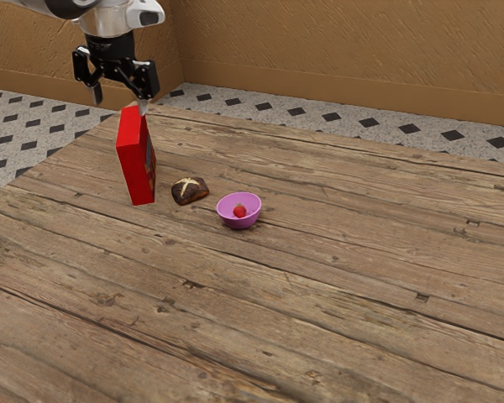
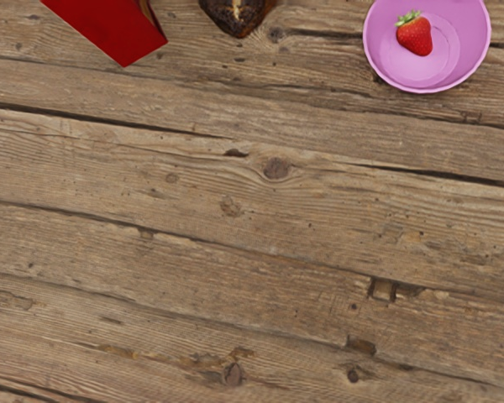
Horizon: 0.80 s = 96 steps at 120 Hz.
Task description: Take strawberry from the bowl
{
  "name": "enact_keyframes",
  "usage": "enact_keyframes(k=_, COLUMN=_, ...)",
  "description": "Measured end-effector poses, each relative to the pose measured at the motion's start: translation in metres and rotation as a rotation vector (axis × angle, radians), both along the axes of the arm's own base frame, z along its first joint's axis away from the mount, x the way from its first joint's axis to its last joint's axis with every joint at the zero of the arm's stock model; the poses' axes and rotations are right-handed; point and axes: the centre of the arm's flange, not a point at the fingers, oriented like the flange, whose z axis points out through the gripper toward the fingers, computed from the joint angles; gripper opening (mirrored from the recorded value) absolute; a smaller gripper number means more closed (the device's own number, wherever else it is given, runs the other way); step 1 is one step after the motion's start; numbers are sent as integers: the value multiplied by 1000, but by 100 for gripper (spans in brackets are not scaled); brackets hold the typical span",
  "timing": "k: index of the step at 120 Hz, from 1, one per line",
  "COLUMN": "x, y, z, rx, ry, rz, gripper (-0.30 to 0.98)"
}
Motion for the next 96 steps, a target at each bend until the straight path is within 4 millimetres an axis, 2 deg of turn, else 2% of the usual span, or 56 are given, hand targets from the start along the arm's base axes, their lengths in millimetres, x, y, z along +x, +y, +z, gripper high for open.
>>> enact_keyframes(k=32, x=0, y=-3, z=0, rx=-2, ry=-3, rz=5, gripper=69)
enact_keyframes(k=36, x=4, y=-4, z=-5, rx=-8, ry=2, rz=3, gripper=69)
enact_keyframes(k=40, x=16, y=-12, z=-23, rx=-18, ry=16, rz=-15, gripper=69)
enact_keyframes(k=50, x=50, y=-41, z=-81, rx=-43, ry=63, rz=-71, gripper=69)
enact_keyframes(k=66, x=86, y=-46, z=-150, rx=-69, ry=83, rz=-88, gripper=69)
enact_keyframes(k=79, x=113, y=-46, z=-192, rx=-90, ry=60, rz=-82, gripper=69)
enact_keyframes(k=96, x=133, y=-49, z=-229, rx=-118, ry=18, rz=-48, gripper=67)
